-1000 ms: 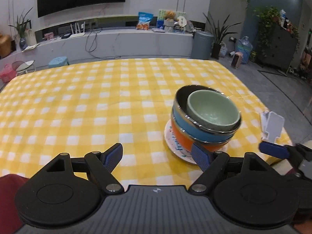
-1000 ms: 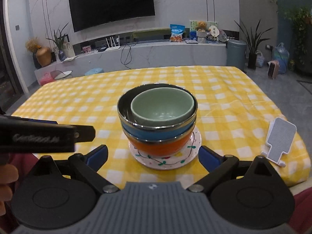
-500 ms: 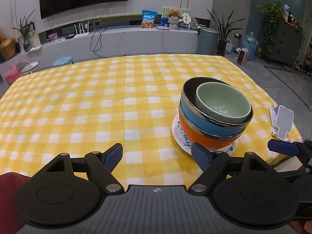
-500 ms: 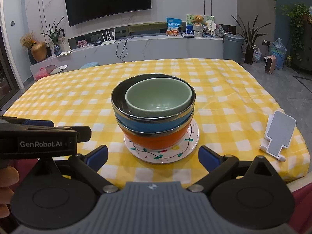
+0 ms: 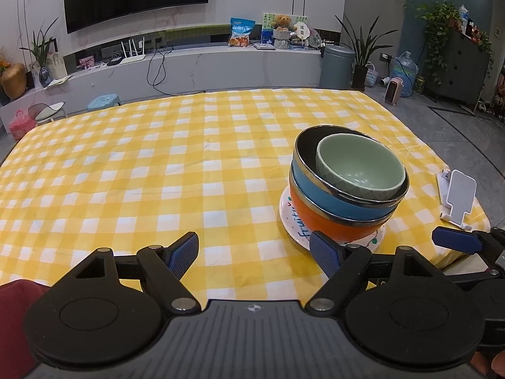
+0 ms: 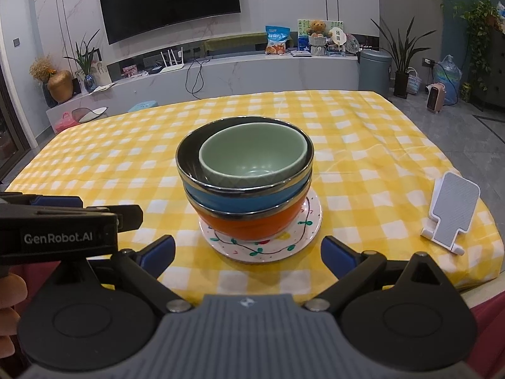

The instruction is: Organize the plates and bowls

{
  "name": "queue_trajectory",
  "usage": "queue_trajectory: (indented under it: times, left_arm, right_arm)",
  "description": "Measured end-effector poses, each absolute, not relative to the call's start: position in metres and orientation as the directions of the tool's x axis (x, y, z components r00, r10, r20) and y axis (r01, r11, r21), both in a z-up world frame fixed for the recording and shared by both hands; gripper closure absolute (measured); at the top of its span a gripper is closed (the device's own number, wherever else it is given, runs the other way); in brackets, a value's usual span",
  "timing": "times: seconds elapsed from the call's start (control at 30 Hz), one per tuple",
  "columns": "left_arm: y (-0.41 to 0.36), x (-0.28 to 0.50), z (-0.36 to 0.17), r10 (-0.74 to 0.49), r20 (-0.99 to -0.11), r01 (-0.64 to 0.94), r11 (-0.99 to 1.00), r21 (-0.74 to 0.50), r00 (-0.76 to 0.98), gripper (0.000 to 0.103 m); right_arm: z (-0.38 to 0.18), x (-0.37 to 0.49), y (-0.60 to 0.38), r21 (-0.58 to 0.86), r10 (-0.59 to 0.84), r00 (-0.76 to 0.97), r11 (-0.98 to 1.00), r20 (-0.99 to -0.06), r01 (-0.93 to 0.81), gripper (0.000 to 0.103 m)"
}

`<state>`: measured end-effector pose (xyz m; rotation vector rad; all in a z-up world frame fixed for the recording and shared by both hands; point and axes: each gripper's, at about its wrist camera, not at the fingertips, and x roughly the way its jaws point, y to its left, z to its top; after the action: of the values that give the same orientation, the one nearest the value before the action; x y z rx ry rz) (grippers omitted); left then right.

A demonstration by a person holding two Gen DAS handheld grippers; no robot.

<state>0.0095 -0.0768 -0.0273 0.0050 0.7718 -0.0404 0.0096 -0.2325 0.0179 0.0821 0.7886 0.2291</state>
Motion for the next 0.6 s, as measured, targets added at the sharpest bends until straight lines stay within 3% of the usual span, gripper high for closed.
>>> queue_trajectory:
  times: [0.6]
  left_arm:
    - [-0.0774, 0.0093, -0.0281, -0.029, -0.702, 0.030, 1.000, -0.011, 0.711, 0.009]
  right_arm:
    - [0.0139, 0.0134, -0.2352, 0.167, 0.228, 0.671, 0.974, -0.706, -0.155, 0.006]
